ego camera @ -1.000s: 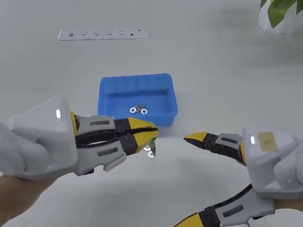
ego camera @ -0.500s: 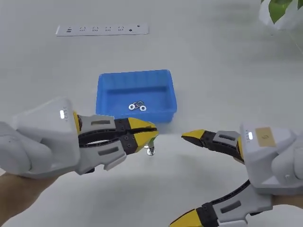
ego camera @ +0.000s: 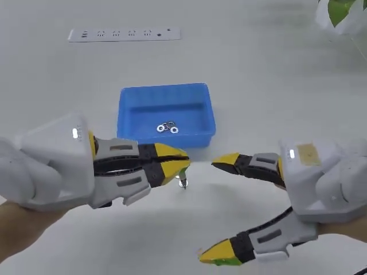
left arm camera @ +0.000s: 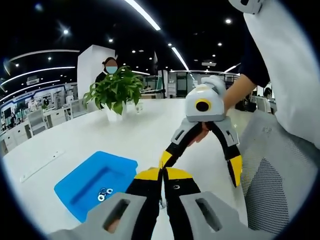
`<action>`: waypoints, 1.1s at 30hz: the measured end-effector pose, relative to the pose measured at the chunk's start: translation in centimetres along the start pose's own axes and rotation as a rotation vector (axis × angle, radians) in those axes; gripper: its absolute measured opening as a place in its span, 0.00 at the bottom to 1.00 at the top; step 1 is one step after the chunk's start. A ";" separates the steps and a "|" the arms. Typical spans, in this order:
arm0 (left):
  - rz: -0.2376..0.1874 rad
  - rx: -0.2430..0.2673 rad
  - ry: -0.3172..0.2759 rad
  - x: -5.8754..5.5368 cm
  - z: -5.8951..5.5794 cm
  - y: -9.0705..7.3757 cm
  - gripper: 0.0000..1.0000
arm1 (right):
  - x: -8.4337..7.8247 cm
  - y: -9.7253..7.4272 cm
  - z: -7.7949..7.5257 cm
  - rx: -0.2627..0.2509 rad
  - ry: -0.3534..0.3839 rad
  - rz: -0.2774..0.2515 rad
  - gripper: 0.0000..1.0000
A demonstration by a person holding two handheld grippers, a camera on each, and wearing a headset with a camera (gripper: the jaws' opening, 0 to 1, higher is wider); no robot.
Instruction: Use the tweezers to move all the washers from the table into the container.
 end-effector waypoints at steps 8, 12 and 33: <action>0.020 -0.023 -0.009 0.3 -0.4 0.3 0.05 | 2.3 1.8 -2.6 -0.003 -0.040 -0.025 0.51; 0.021 -0.030 -0.014 0.2 -0.5 0.3 0.05 | 2.7 2.1 -3.2 0.005 -0.070 -0.030 0.25; 0.030 -0.037 -0.020 -0.2 -0.5 -0.1 0.05 | 1.7 3.7 -3.3 0.118 -0.143 0.049 0.13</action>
Point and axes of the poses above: the centre of the closed fingertips' face, and the gripper's own axes: y roughly forward along the fingers, z roughly to its left, x roughly out of its top, the point moved 5 cm from there along -y, roughly backward along the fingers, and after that the axes turned 7 degrees about z, right-handed, at the moved point
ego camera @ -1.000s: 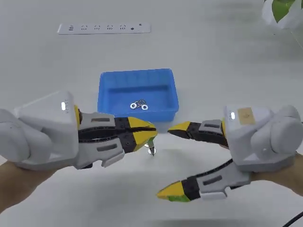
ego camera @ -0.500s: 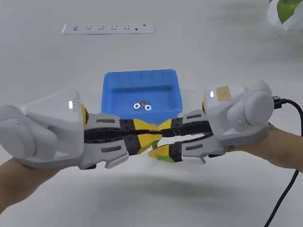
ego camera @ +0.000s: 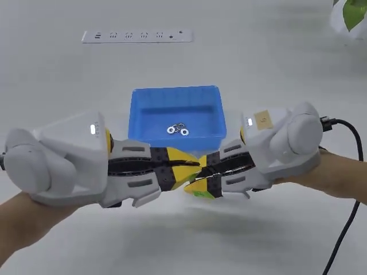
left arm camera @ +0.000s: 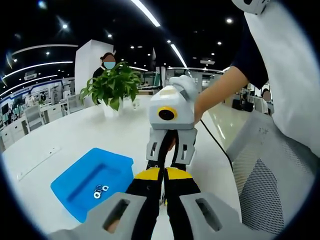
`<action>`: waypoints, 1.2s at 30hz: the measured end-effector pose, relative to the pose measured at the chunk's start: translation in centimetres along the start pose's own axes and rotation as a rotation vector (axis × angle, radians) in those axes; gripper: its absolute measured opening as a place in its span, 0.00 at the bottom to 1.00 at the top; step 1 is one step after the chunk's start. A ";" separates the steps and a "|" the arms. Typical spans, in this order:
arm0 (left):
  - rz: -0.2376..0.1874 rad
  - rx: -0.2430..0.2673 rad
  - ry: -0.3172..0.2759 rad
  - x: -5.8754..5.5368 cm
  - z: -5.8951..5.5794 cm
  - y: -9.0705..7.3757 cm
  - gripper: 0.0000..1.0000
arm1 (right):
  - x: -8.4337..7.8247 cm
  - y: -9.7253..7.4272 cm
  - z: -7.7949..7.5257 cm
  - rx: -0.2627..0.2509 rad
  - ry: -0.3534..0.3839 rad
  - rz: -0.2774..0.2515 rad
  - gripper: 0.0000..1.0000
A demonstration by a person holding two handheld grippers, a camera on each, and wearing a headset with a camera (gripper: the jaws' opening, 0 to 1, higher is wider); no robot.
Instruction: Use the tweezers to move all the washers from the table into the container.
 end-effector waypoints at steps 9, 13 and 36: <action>0.031 -0.001 0.015 0.0 -0.3 -0.1 0.05 | 0.1 0.1 0.4 -0.022 -0.104 0.026 0.11; 0.035 0.030 -0.020 0.1 -0.2 -0.2 0.06 | 0.2 0.1 0.4 -0.036 -0.104 0.029 0.10; -0.041 0.171 -0.193 0.6 -2.6 -6.6 0.35 | 4.1 -2.7 1.6 -0.116 -0.120 -0.022 0.10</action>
Point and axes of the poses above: the centre of the closed fingertips' face, and the gripper's own axes: y roughly forward along the fingers, z roughly to its left, x roughly out of its top, the point moved 5 cm from there along -y, roughly backward along the fingers, and after that the axes turned 7 degrees about z, right-handed, at the moved point
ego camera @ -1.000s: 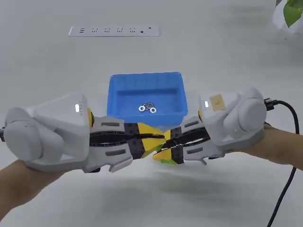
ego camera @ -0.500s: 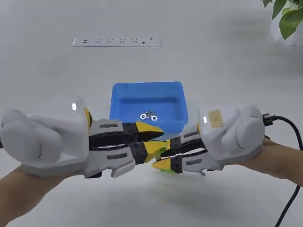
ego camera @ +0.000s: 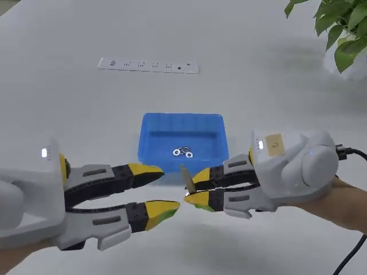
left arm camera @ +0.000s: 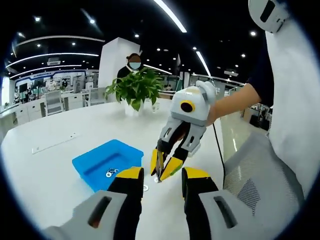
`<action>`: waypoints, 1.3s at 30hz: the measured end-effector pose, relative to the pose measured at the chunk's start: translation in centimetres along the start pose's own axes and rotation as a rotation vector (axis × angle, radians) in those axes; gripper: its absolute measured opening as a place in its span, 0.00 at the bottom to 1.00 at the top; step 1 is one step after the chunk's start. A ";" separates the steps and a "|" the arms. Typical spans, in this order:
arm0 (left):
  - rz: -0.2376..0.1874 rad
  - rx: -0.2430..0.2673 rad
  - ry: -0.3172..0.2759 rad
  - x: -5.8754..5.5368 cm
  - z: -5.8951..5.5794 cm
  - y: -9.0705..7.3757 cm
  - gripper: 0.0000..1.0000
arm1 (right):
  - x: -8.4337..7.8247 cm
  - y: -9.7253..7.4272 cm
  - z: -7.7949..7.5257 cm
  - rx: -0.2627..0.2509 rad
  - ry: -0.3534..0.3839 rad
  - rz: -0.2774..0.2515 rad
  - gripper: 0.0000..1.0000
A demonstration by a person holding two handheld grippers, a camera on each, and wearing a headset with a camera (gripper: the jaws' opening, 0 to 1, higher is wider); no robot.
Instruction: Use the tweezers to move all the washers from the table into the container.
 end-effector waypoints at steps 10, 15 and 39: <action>-0.050 0.069 -0.058 -0.8 0.9 -2.3 0.36 | 2.5 -0.9 -1.0 -0.028 -0.007 -0.054 0.10; -0.055 0.066 -0.059 -0.8 1.1 -2.7 0.36 | 3.6 -1.3 -1.8 -0.057 0.003 -0.098 0.10; -0.046 0.157 -0.172 -3.9 2.5 -5.2 0.39 | 3.4 1.8 -11.2 -0.153 0.156 -0.209 0.10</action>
Point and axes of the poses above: the centre of the closed fingertips' face, and the gripper's own axes: y roughly forward along the fingers, z roughly to its left, x roughly out of its top, the point moved 5 cm from there along -y, roughly backward along the fingers, and after that the axes turned 7 degrees about z, right-handed, at the moved point
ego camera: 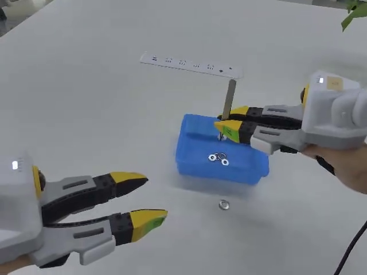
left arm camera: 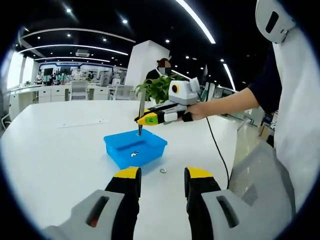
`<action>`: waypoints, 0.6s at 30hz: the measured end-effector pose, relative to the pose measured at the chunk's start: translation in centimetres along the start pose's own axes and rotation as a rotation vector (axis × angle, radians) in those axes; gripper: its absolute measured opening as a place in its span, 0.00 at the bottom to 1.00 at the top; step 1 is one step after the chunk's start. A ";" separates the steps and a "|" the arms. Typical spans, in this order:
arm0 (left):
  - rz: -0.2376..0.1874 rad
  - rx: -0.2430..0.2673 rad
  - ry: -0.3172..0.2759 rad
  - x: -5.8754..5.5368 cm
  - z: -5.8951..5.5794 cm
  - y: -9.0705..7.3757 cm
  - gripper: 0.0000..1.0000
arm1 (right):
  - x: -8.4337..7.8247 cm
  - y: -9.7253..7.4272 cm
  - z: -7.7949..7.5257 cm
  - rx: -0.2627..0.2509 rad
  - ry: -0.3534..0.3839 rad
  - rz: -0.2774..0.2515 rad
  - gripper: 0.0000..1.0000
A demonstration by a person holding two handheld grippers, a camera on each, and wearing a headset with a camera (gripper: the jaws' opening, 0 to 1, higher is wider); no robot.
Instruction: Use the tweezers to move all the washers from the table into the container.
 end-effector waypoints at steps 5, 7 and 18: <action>0.010 0.021 -0.019 -0.4 0.3 -0.2 0.39 | -1.7 1.1 -0.4 0.001 0.002 0.038 0.10; 0.013 0.025 -0.024 -0.5 0.3 -0.2 0.39 | -2.4 1.4 -0.5 0.003 0.000 0.058 0.10; 0.029 0.020 -0.046 -0.9 -0.1 0.2 0.39 | -5.2 2.0 -0.8 0.000 0.012 0.107 0.10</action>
Point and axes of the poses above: the centre of the closed fingertips' face, and the gripper's own axes: y roughly forward along the fingers, z roughly to its left, x roughly out of its top, the point moved 5 cm from there along -y, roughly backward along the fingers, and after that the axes turned 7 degrees about z, right-handed, at the moved point
